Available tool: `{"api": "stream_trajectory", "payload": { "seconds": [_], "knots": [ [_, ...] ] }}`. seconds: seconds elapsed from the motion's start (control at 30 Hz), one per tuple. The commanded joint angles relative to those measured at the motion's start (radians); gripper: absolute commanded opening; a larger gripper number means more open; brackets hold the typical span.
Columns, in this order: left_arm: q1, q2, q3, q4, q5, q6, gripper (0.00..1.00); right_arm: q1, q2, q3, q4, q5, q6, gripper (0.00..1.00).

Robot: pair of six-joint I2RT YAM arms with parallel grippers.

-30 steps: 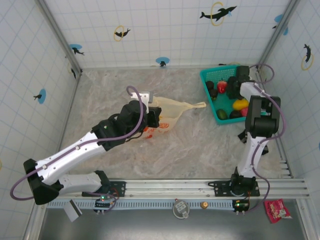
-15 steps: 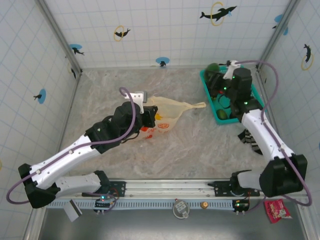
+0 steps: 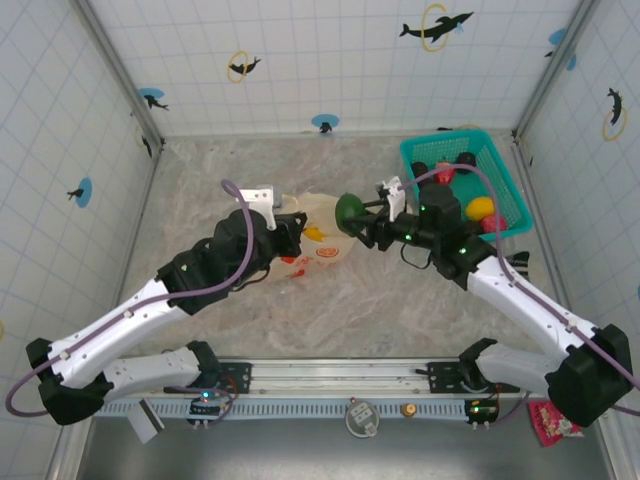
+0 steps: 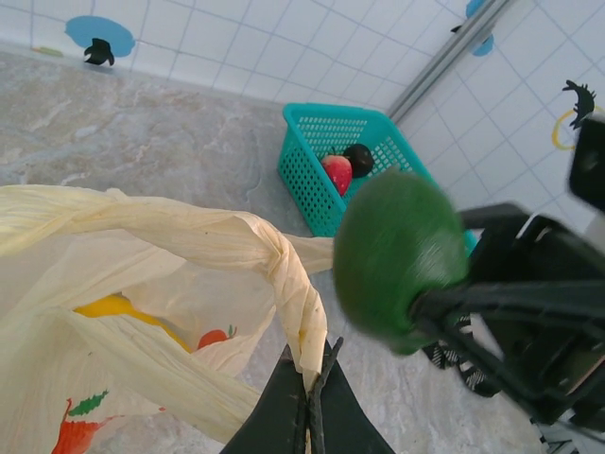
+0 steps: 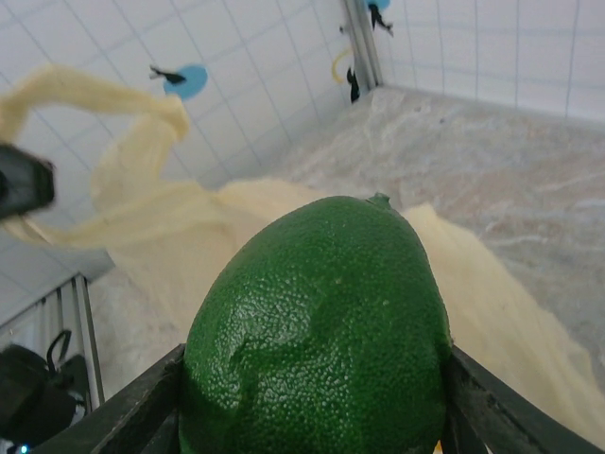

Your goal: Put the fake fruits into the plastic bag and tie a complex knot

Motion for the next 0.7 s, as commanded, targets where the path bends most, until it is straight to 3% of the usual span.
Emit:
{"api": "stream_trajectory", "payload": {
  "seconds": [0.0,0.47,0.67],
  "knots": [
    [0.003,-0.024,-0.014,0.017,-0.010,-0.005,0.00,0.026,0.025,-0.012,-0.012,0.002,-0.079,0.56],
    [0.003,-0.033,-0.028,0.030,0.063,0.008,0.00,0.075,0.328,0.185,-0.025,0.087,-0.121,0.58],
    [0.003,-0.027,-0.020,0.026,0.088,0.016,0.00,0.120,0.472,0.327,-0.069,0.050,-0.135,0.60]
  ]
}}
